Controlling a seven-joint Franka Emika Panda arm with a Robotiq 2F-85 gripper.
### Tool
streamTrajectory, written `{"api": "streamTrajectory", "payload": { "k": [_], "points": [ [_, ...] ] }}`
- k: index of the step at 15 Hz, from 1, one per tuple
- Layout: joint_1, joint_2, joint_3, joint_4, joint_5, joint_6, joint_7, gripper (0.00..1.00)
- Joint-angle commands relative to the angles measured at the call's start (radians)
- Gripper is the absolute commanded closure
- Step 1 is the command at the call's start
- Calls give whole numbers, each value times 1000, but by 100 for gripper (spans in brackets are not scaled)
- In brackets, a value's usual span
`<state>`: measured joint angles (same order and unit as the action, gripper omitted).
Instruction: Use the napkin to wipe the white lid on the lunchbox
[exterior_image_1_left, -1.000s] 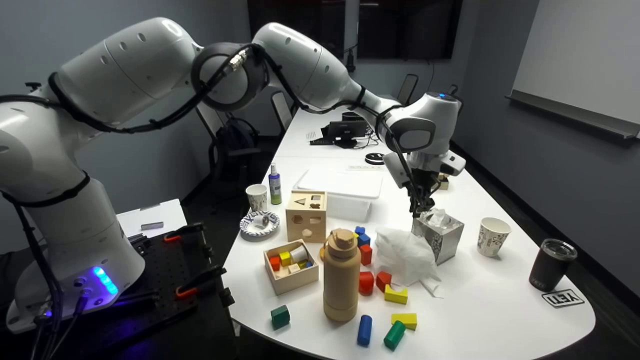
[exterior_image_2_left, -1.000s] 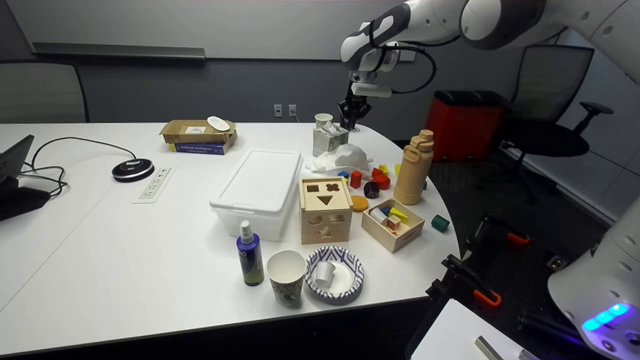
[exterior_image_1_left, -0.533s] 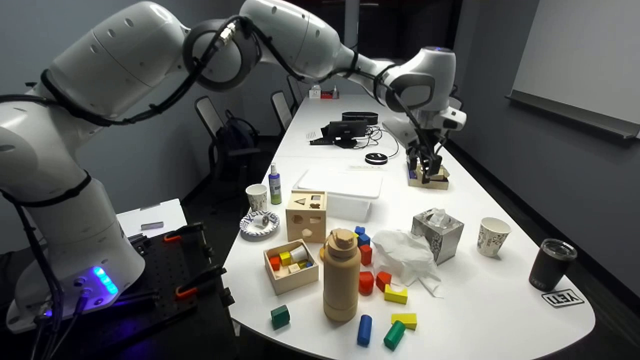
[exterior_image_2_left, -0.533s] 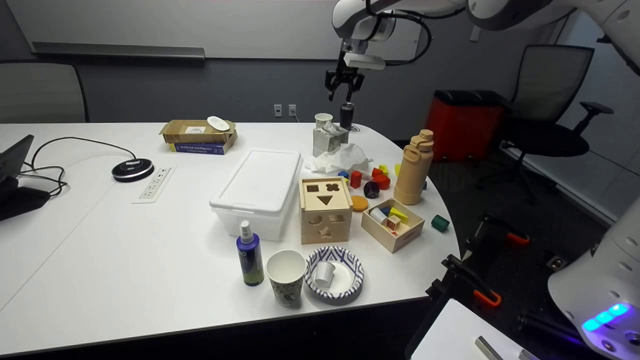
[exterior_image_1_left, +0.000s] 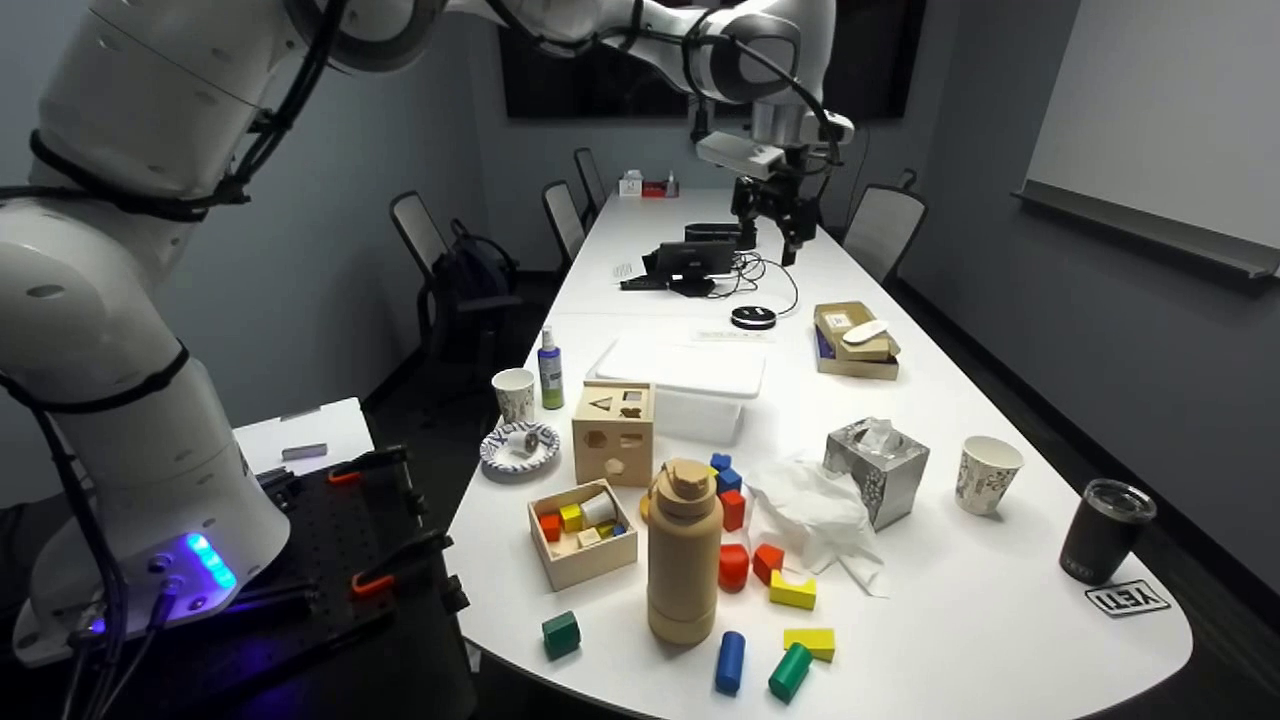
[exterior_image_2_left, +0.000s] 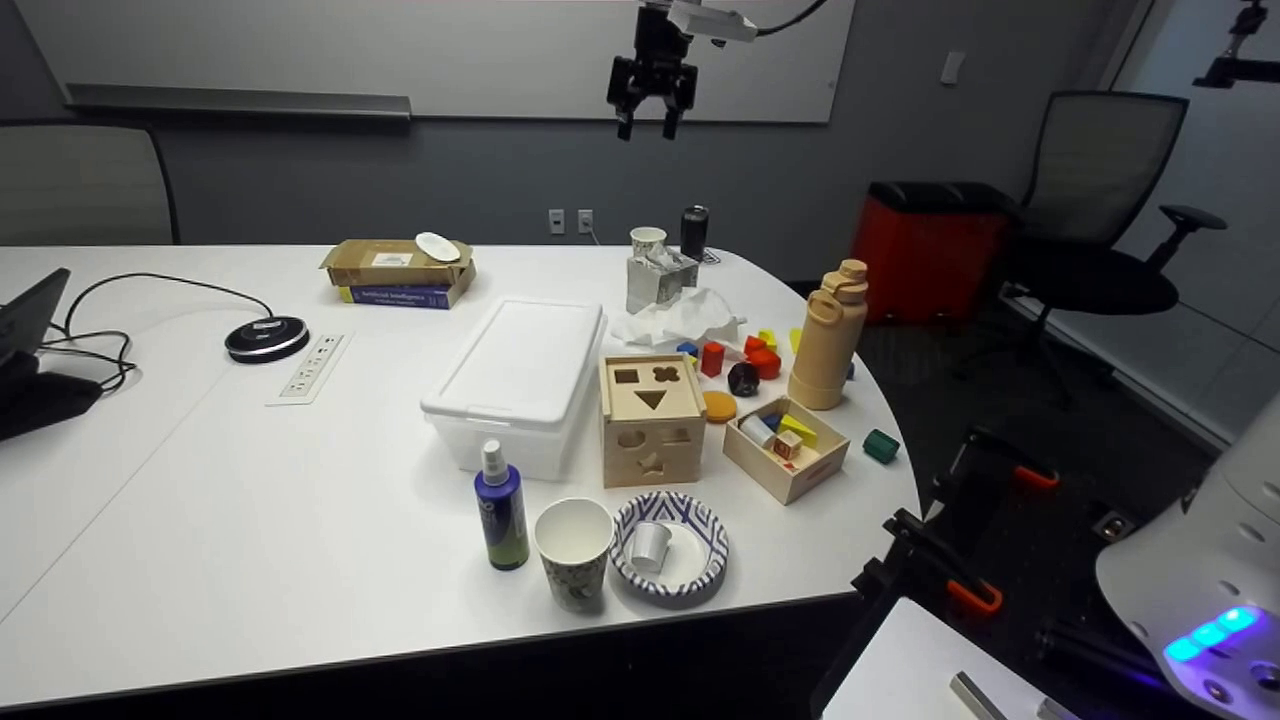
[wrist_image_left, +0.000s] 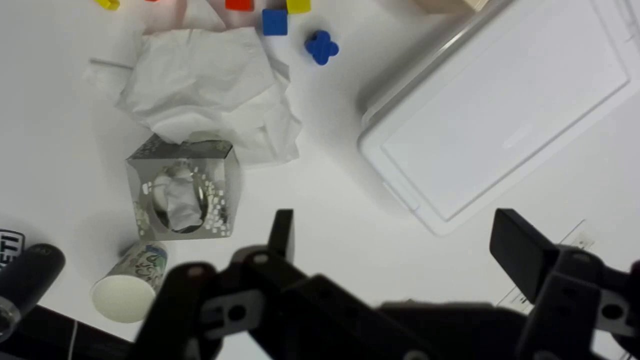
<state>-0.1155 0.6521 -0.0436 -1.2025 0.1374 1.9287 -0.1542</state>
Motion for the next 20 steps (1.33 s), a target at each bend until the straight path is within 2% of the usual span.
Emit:
{"api": "streamTrajectory", "payload": {
  "k": [1,6,12,13,14,20],
  "points": [
    [36,-168,33,-224,-52,-20,-35,0],
    [81,-258,53,-380,-114,-27,-37,0],
    [103,-301,62,-485,-152,-34,-26,0],
    [105,-306,62,-492,-155,-41,-25,0],
    [99,-250,63,-432,-135,-29,-16,0],
    [98,-246,63,-435,-135,-28,-16,0]
  ]
}}
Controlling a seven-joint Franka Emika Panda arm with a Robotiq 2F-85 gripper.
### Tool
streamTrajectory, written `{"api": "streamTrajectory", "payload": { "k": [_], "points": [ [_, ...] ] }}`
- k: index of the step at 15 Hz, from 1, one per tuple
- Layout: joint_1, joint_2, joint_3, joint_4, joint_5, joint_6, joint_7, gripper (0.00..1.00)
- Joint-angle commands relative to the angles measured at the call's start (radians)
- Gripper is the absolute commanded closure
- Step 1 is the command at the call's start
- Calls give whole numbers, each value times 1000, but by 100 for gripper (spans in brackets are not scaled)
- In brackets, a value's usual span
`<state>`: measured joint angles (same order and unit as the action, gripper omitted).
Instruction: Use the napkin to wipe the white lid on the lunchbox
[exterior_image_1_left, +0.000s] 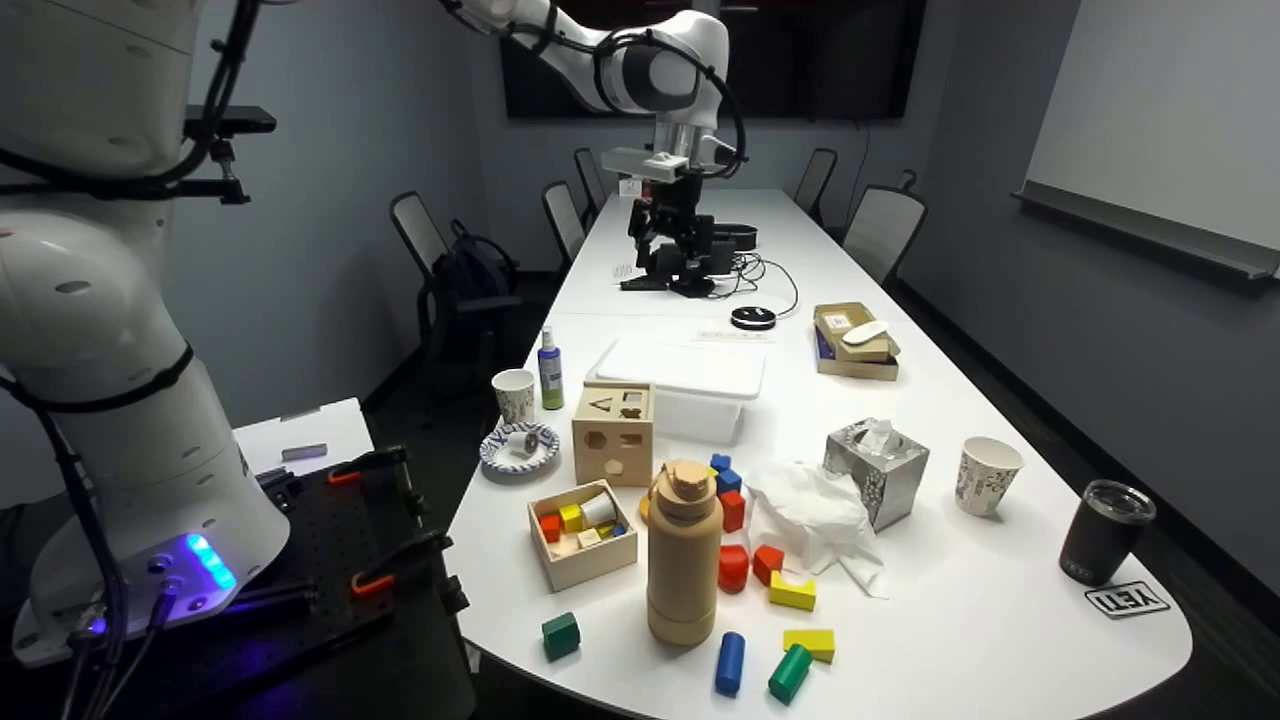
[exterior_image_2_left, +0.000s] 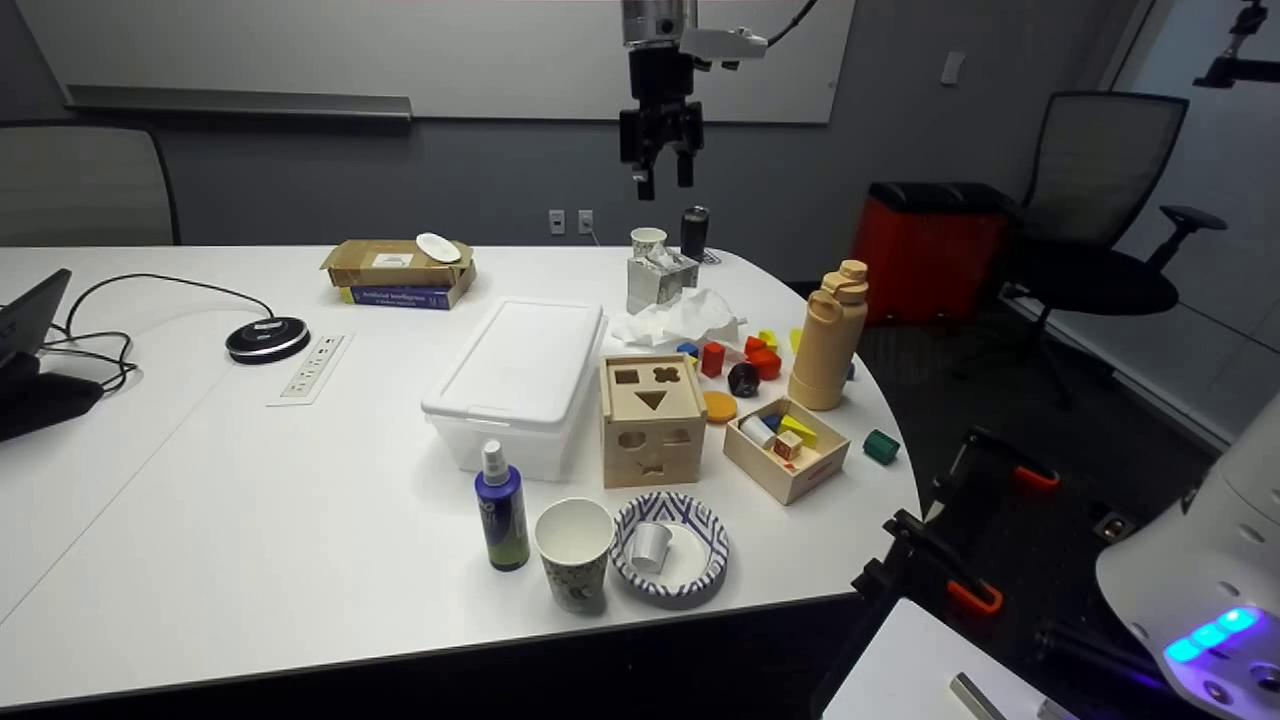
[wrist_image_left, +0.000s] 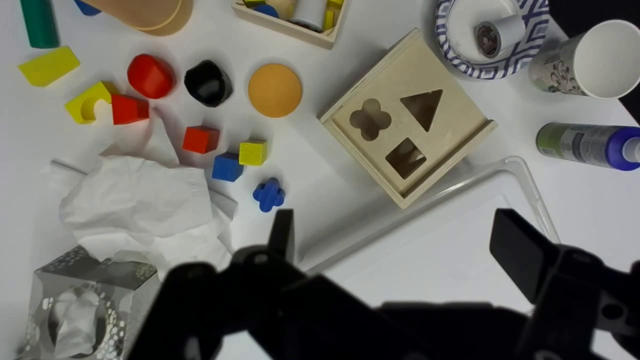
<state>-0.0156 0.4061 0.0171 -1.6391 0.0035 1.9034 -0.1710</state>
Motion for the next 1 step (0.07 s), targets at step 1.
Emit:
{"api": "streamTrajectory", "payload": {
  "k": [1],
  "points": [
    [-2,0,2,2,-1,-2,1,0]
  ]
}}
